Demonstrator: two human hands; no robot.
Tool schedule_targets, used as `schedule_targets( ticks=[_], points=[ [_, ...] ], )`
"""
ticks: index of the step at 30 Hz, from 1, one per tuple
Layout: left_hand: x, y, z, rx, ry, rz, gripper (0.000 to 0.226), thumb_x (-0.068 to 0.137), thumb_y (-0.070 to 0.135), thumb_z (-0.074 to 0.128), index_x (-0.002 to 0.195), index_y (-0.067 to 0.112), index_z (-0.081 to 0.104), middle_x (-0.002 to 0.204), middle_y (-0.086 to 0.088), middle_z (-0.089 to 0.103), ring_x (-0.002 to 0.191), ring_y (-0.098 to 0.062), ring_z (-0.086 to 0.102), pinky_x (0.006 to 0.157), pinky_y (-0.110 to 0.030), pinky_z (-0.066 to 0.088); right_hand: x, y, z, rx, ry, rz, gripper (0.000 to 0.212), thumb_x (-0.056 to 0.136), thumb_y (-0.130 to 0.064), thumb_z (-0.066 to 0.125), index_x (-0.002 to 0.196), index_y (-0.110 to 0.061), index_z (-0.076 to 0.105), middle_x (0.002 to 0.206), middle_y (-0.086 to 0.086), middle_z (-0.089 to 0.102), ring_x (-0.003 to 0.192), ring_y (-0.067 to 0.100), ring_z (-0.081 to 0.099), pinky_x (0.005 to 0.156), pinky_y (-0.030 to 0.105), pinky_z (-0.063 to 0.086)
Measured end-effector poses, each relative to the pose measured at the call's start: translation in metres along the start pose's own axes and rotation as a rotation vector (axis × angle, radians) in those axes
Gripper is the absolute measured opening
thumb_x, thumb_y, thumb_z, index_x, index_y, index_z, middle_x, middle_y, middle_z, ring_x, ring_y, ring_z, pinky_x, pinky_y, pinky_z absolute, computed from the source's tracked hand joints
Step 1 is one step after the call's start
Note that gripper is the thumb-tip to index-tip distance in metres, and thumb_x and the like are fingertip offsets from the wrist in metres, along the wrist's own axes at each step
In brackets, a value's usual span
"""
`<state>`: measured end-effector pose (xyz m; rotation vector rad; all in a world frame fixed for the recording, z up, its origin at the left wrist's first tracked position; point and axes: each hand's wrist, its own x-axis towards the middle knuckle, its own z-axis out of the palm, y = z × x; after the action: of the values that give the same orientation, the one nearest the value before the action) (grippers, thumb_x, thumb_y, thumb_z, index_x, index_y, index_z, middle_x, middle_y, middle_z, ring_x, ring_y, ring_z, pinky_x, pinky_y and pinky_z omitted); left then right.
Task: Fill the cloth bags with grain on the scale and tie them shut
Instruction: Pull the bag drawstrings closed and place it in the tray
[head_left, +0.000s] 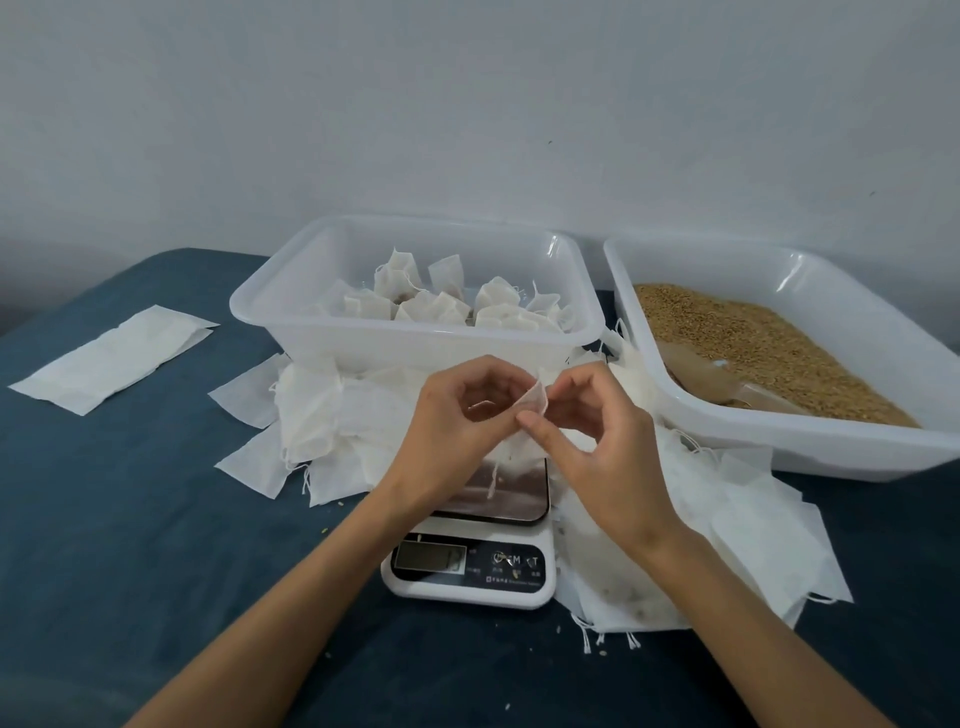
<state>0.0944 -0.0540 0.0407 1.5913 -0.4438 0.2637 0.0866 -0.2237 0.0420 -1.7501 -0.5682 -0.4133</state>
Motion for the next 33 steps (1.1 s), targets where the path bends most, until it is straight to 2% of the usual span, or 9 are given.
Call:
schedule_targets(
  ticks=[5, 8, 14, 19, 23, 26, 28, 30, 33],
  points=[
    [0.001, 0.001, -0.001, 0.012, 0.066, -0.020, 0.023, 0.088, 0.002, 0.077, 0.095, 0.023, 0.076, 0.094, 0.002, 0.076, 0.082, -0.013, 0.070, 0.075, -0.025, 0.058, 0.002, 0.008, -0.005, -0.250, 0.038, -0.117, 0.017, 0.095, -0.002, 0.064, 0.093, -0.018, 0.060, 0.084, -0.013, 0.067, 0.083, 0.010, 0.069, 0.075, 0.022, 0.055],
    [0.000, 0.001, 0.001, -0.011, 0.062, -0.027, 0.024, 0.088, -0.003, 0.075, 0.097, 0.019, 0.074, 0.096, 0.002, 0.075, 0.083, -0.015, 0.069, 0.075, -0.025, 0.058, 0.001, 0.011, -0.004, -0.327, -0.008, -0.153, 0.022, 0.096, 0.000, 0.060, 0.102, -0.017, 0.072, 0.094, -0.015, 0.069, 0.090, 0.006, 0.068, 0.079, 0.020, 0.054],
    [-0.001, 0.004, 0.002, -0.084, -0.015, -0.009, 0.026, 0.088, -0.008, 0.072, 0.105, 0.011, 0.073, 0.094, -0.004, 0.073, 0.089, -0.021, 0.069, 0.084, -0.033, 0.060, 0.001, 0.003, -0.003, -0.002, -0.032, 0.159, 0.021, 0.099, -0.043, 0.061, 0.097, -0.030, 0.077, 0.087, -0.008, 0.076, 0.085, 0.012, 0.072, 0.077, 0.022, 0.056],
    [-0.001, 0.004, 0.001, -0.066, 0.065, -0.009, 0.017, 0.087, 0.005, 0.071, 0.100, 0.013, 0.074, 0.102, 0.000, 0.073, 0.097, -0.018, 0.069, 0.086, -0.029, 0.055, 0.009, 0.003, -0.010, 0.168, 0.094, 0.198, 0.009, 0.093, -0.020, 0.071, 0.090, -0.012, 0.072, 0.080, -0.003, 0.072, 0.075, 0.007, 0.065, 0.070, 0.018, 0.050],
    [0.003, 0.004, -0.005, -0.010, 0.167, -0.066, 0.008, 0.085, 0.020, 0.077, 0.091, 0.016, 0.076, 0.126, -0.001, 0.068, 0.114, -0.004, 0.066, 0.087, -0.022, 0.054, 0.012, 0.002, -0.016, 0.348, 0.197, 0.254, 0.010, 0.096, -0.019, 0.067, 0.095, -0.009, 0.068, 0.069, -0.005, 0.069, 0.056, -0.002, 0.055, 0.056, 0.010, 0.043],
    [0.005, 0.002, -0.007, -0.153, 0.017, -0.169, 0.014, 0.085, 0.023, 0.080, 0.088, 0.011, 0.075, 0.105, -0.002, 0.075, 0.098, -0.016, 0.071, 0.093, -0.040, 0.058, 0.012, 0.002, -0.017, 0.385, 0.189, 0.253, 0.013, 0.094, -0.017, 0.070, 0.096, -0.005, 0.069, 0.074, 0.000, 0.071, 0.062, 0.003, 0.061, 0.061, 0.014, 0.049],
    [0.004, 0.002, -0.006, -0.180, -0.024, -0.158, 0.003, 0.088, 0.008, 0.078, 0.090, 0.009, 0.077, 0.089, -0.004, 0.074, 0.083, -0.016, 0.068, 0.083, -0.034, 0.059, 0.011, 0.003, -0.017, 0.336, 0.180, 0.222, 0.011, 0.090, -0.015, 0.074, 0.094, -0.004, 0.073, 0.087, 0.002, 0.074, 0.078, 0.009, 0.068, 0.072, 0.018, 0.053],
    [0.004, 0.001, -0.006, -0.125, 0.036, -0.147, 0.015, 0.089, -0.005, 0.075, 0.094, 0.009, 0.077, 0.083, 0.001, 0.074, 0.075, -0.013, 0.064, 0.073, -0.023, 0.054, 0.011, 0.005, -0.016, 0.221, 0.204, 0.166, 0.005, 0.086, -0.013, 0.078, 0.090, -0.010, 0.076, 0.097, 0.000, 0.073, 0.085, 0.011, 0.068, 0.077, 0.019, 0.053],
    [0.007, 0.001, -0.010, -0.115, 0.148, -0.144, 0.024, 0.088, -0.011, 0.072, 0.095, 0.011, 0.077, 0.083, 0.004, 0.072, 0.070, -0.012, 0.059, 0.068, -0.021, 0.051, 0.012, 0.009, -0.019, 0.083, 0.262, 0.099, 0.004, 0.085, -0.016, 0.079, 0.086, -0.015, 0.075, 0.089, 0.003, 0.067, 0.073, 0.019, 0.058, 0.070, 0.020, 0.047]
  ],
)
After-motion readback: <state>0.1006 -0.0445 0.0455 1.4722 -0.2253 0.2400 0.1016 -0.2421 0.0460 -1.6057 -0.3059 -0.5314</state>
